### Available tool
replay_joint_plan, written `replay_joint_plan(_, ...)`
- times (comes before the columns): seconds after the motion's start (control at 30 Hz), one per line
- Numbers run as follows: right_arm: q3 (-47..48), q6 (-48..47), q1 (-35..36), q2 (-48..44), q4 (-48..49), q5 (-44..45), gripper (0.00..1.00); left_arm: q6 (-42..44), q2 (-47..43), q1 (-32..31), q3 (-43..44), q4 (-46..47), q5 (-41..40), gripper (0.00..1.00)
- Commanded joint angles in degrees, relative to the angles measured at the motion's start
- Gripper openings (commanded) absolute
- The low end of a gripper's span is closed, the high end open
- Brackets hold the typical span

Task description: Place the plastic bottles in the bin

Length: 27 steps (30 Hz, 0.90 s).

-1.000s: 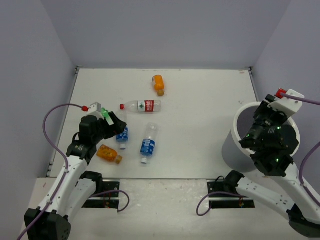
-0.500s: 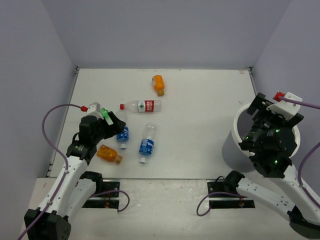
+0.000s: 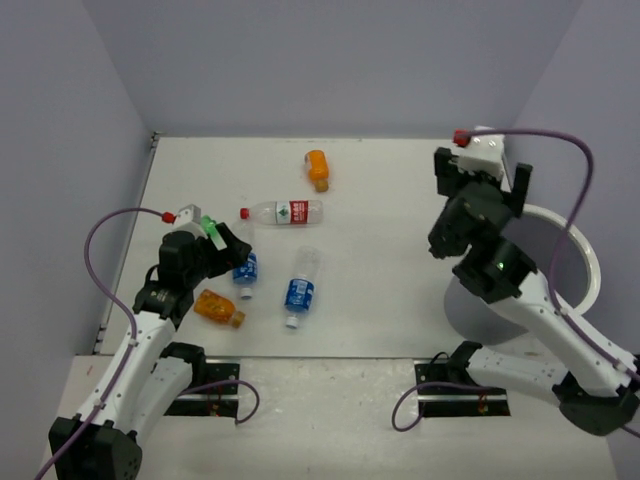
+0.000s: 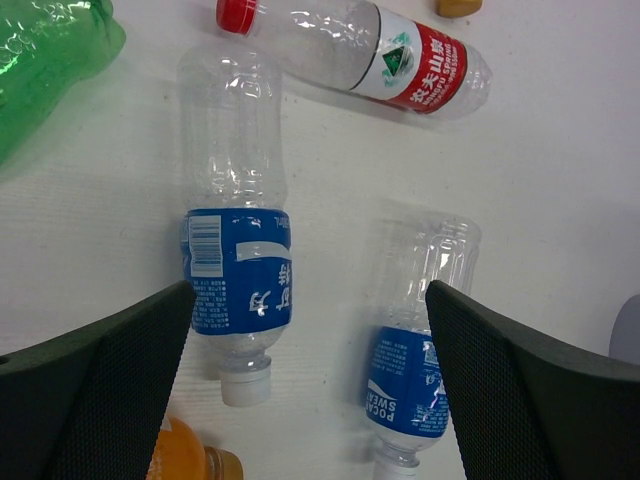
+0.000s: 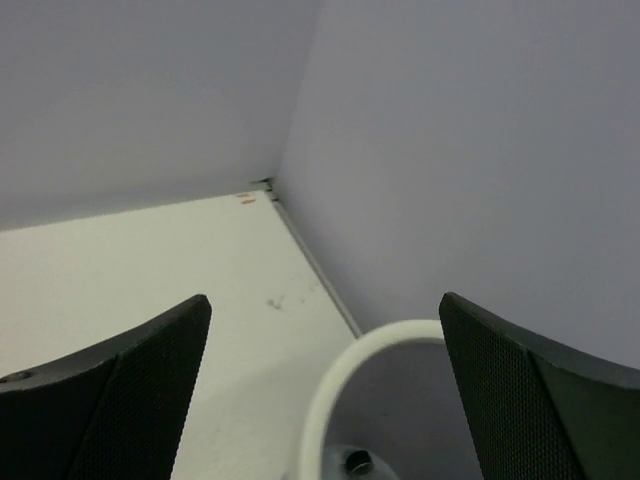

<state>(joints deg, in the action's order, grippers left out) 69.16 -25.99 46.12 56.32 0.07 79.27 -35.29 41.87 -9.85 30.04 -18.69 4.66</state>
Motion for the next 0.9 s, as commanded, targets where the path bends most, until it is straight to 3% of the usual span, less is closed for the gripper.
replay_joint_plan(0.0,18.8,24.0,-2.4,10.6,-37.4,-49.4,0.99,1.3,0.0,-0.3,-0.1,1.7,-0.2,1.00)
replay_joint_plan(0.1,19.5,23.9,-2.3,13.9,-34.9,-68.6,0.99,1.4,0.0,-0.3,-0.1,1.6,-0.3,1.00)
replay_joint_plan(0.23,18.4,35.4,-2.0,18.5,-36.9,-72.8,0.99,1.3,0.0,-0.3,-0.2,1.6,-0.3,1.00)
replay_joint_plan(0.43,5.7,50.3,2.5,23.1,-32.4,-70.2,0.99,1.2,0.6,-0.3,-0.2,1.6,0.2,1.00)
replay_joint_plan(0.53,2.1,56.4,9.9,25.9,-26.8,-65.9,0.99,1.2,0.7,-0.3,-0.1,1.6,0.3,1.00)
replay_joint_plan(0.77,1.2,68.3,15.0,36.7,-14.8,-62.8,0.99,1.1,0.4,-0.3,-0.3,1.6,0.6,1.00)
replay_joint_plan(0.87,3.4,77.3,15.0,43.2,-17.0,-53.8,0.99,1.1,0.0,-0.3,-0.3,1.6,0.8,1.00)
